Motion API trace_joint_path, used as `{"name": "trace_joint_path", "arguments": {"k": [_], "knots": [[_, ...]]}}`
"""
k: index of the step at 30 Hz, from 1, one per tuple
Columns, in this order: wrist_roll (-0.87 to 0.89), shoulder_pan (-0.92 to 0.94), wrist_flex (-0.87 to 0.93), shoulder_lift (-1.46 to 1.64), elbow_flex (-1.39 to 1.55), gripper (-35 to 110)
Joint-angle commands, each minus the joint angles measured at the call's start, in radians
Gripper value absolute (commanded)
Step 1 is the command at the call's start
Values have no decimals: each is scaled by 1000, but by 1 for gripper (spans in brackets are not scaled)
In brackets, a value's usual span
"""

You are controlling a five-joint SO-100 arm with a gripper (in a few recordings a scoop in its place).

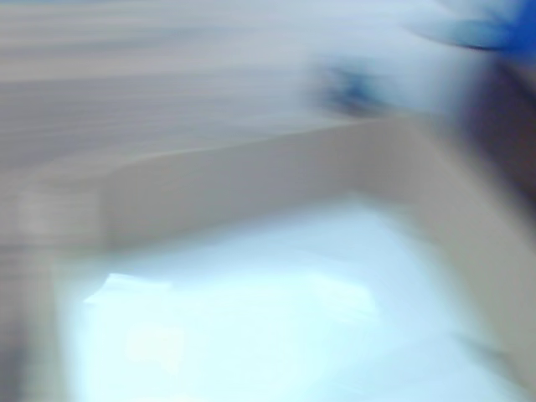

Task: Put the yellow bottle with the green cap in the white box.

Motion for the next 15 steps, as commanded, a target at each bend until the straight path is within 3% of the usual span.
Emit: {"name": "trace_joint_path", "arguments": {"k": [1,8,15], "knots": [[23,95,21,23,-80,0],[98,279,49,-69,-161,0],[133,321,117,-296,-448,0]]}}
